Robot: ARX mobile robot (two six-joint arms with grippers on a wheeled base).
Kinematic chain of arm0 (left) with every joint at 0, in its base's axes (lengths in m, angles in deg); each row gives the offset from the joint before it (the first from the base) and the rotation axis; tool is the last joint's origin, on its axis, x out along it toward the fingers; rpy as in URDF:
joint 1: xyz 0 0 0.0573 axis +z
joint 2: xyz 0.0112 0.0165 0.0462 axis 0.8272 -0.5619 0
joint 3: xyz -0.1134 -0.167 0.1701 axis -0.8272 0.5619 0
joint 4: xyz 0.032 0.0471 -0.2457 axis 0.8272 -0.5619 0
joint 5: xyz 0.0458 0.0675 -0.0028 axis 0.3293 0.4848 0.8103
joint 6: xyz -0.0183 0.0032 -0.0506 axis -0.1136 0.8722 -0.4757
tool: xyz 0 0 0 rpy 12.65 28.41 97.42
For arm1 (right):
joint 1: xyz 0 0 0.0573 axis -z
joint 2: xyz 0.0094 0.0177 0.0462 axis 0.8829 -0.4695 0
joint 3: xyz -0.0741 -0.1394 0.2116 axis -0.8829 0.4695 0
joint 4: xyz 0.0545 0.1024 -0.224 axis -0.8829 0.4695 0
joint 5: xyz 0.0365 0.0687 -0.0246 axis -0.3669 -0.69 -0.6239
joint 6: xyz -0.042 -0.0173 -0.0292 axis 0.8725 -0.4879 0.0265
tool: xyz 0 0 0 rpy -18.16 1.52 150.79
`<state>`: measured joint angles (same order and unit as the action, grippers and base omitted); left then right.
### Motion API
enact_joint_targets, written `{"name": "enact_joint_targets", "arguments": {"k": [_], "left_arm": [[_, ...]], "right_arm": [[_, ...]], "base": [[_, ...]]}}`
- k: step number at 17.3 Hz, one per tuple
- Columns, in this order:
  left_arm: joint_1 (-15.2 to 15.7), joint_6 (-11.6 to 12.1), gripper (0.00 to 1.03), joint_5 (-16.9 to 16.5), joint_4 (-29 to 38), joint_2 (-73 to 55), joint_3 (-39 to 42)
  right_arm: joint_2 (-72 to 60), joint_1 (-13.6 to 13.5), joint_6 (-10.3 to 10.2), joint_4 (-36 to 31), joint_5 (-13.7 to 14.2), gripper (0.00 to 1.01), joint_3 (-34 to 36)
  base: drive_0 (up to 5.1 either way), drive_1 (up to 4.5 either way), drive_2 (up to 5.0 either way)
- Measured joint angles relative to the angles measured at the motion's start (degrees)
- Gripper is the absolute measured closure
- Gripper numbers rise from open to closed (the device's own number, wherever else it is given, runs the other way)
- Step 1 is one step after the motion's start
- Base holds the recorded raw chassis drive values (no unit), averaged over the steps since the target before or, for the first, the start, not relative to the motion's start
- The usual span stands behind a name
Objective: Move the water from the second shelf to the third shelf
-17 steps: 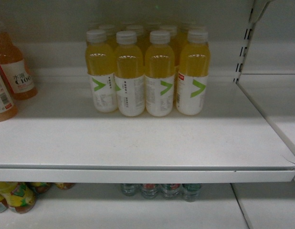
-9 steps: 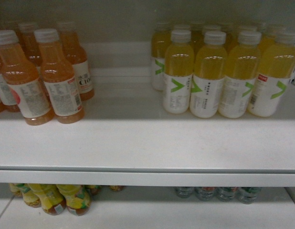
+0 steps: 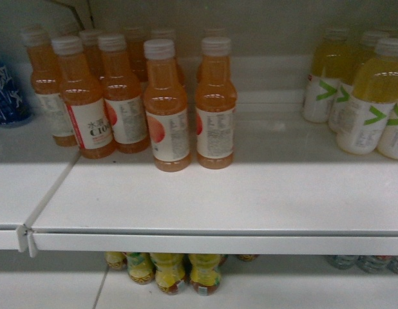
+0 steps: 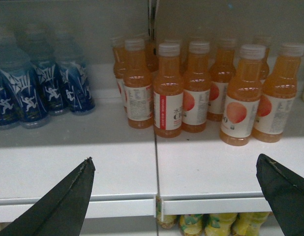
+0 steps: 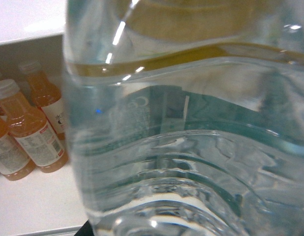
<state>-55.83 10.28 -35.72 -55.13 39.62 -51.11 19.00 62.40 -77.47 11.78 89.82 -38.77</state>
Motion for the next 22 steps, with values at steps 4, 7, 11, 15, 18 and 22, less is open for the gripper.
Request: {"name": "enact_joint_targets", "arguments": {"k": [4, 7, 11, 15, 18, 22], "left_arm": [[0.0, 0.0, 0.05, 0.0, 0.1, 0.0, 0.0], [0.0, 0.0, 0.05, 0.0, 0.0, 0.0, 0.0], [0.0, 0.0, 0.05, 0.0, 0.1, 0.0, 0.0], [0.0, 0.0, 0.05, 0.0, 0.2, 0.0, 0.0], [0.0, 0.0, 0.05, 0.0, 0.1, 0.0, 0.0], [0.0, 0.0, 0.05, 0.0, 0.1, 0.0, 0.0]], "right_arm": [[0.0, 0.0, 0.0, 0.3, 0.0, 0.61, 0.0], [0.0, 0.0, 0.0, 0.1, 0.0, 0.61, 0.0], [0.0, 0.0, 0.0, 0.3, 0.0, 0.61, 0.0], [0.0, 0.0, 0.0, 0.3, 0.1, 0.61, 0.0], [0.0, 0.0, 0.0, 0.4, 0.1, 0.61, 0.0], [0.0, 0.0, 0.0, 0.3, 0.1, 0.61, 0.0]], "base": [[-4.8, 2.58, 2.6], [-4.8, 2.58, 2.6], [-4.8, 2.58, 2.6], [-4.8, 2.58, 2.6], [-5.0, 2.43, 2.4], [-5.0, 2.5, 2.5]]}}
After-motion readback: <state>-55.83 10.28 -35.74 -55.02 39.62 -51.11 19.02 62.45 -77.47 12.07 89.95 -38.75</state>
